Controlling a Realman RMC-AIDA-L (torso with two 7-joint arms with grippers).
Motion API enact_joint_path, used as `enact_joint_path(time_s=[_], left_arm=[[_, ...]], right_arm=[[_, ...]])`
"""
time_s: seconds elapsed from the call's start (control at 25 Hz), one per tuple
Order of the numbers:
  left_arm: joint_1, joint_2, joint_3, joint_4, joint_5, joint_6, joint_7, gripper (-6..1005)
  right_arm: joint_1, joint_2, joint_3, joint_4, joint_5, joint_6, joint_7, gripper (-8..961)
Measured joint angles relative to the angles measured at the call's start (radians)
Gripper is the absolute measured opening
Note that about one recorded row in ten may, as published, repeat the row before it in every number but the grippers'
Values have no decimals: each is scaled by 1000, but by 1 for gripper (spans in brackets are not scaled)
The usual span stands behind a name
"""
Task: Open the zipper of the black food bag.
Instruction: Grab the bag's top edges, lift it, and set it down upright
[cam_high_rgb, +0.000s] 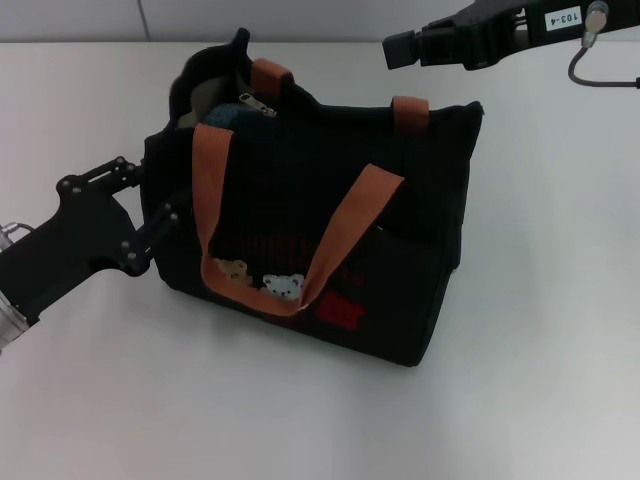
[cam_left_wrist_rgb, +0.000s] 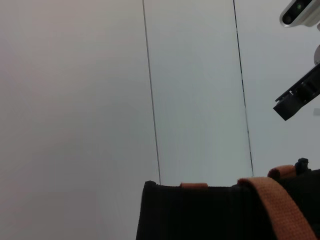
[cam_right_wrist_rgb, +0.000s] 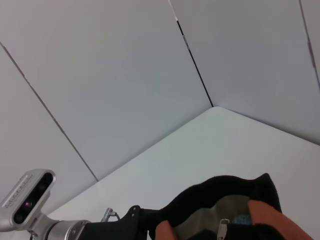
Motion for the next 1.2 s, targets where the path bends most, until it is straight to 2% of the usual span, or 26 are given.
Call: enact_joint_path(time_s=[0.16, 0.24, 0.6, 0.8, 0.84, 0.88, 1.04, 1.2], left_arm=[[0, 0, 0, -1, -1, 2, 2, 473], [0, 1, -1, -1, -2, 10, 9, 332], [-26, 2, -1, 4, -12, 91, 28, 275], [-64, 4, 0, 12, -17, 126, 28, 242], [-81, 4, 2, 18, -17, 139, 28, 235], [-81, 4, 2, 18, -17, 139, 28, 229], [-125, 3, 6, 36, -17, 171, 28, 206], [-141, 2, 6, 41, -17, 181, 28, 195]], right_arm=[[0, 1, 4, 0, 5, -1, 0, 39], [0, 1, 4, 0, 12, -1, 0, 41], [9, -4, 4, 1, 14, 5, 24, 47], [47, -18, 5, 37, 15, 9, 79, 51], [76, -25, 5, 69, 15, 10, 96, 52], [76, -25, 5, 69, 15, 10, 96, 84], [154, -40, 3, 177, 8, 20, 128, 211], [177, -39, -5, 204, 5, 36, 129, 218]])
